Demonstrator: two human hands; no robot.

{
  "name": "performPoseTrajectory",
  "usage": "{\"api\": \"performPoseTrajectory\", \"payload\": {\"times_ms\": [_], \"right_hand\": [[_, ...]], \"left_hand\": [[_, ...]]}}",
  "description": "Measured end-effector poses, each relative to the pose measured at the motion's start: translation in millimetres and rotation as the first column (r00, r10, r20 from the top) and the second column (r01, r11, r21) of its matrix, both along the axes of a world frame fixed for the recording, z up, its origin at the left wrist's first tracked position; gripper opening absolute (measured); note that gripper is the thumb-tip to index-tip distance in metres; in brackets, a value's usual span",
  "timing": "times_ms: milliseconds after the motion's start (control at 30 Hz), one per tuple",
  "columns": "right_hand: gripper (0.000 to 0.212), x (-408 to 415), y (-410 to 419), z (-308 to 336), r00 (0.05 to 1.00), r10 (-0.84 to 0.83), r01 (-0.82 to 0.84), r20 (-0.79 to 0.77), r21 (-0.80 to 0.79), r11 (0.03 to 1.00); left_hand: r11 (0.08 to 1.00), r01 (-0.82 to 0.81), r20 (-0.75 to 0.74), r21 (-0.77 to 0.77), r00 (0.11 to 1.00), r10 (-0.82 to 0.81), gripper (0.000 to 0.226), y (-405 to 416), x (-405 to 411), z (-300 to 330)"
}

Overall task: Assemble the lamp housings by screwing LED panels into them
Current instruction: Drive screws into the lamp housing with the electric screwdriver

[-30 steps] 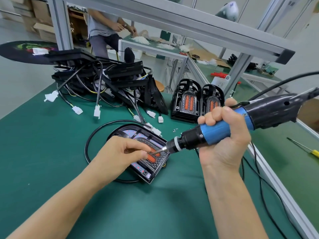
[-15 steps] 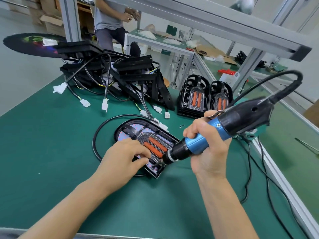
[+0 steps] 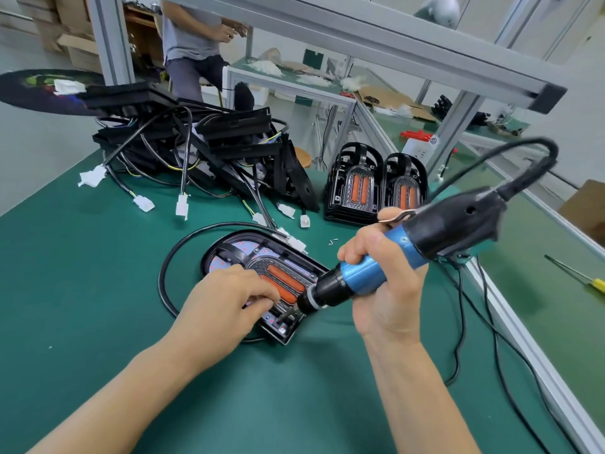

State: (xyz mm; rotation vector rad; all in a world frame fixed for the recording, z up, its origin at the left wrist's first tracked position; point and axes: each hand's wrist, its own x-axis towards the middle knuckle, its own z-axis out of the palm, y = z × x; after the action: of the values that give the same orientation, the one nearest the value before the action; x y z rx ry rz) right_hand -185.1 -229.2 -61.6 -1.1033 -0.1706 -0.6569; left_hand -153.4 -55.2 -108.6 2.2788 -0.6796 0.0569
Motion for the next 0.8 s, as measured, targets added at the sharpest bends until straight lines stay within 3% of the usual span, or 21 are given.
{"api": "performPoseTrajectory", "payload": {"times_ms": [133, 300, 567, 700, 800], "right_hand": [[0.035, -4.0, -28.4, 9.4, 0.985, -0.171, 0.165, 0.03, 0.14, 0.976], [0.029, -5.0, -70.4, 17.0, 0.934, -0.356, 0.338, 0.035, 0.241, 0.91], [0.027, 11.9, -100.1, 8.9, 0.904, -0.427, 0.418, -0.014, 0.24, 0.877], [0.028, 21.1, -105.7, 4.2, 0.893, -0.45, 0.444, -0.028, 0.224, 0.867], [0.026, 27.4, -106.5, -0.1, 0.89, -0.453, 0.451, -0.045, 0.22, 0.865]], "left_hand": [[0.996, 0.012, 0.049, -0.085, 0.999, -0.008, 0.015, -16.9, 14.9, 17.0], [0.998, 0.047, 0.13, 0.049, 0.99, -0.053, 0.016, -70.8, 48.8, 41.1], [0.889, 0.192, -0.111, 0.416, 0.981, -0.16, 0.016, -156.3, 102.2, 33.8], [0.82, 0.257, -0.204, 0.512, 0.963, -0.175, 0.015, -166.0, 109.4, 20.1], [0.801, 0.252, -0.187, 0.544, 0.966, -0.177, 0.014, -167.8, 108.9, 15.9]]}}
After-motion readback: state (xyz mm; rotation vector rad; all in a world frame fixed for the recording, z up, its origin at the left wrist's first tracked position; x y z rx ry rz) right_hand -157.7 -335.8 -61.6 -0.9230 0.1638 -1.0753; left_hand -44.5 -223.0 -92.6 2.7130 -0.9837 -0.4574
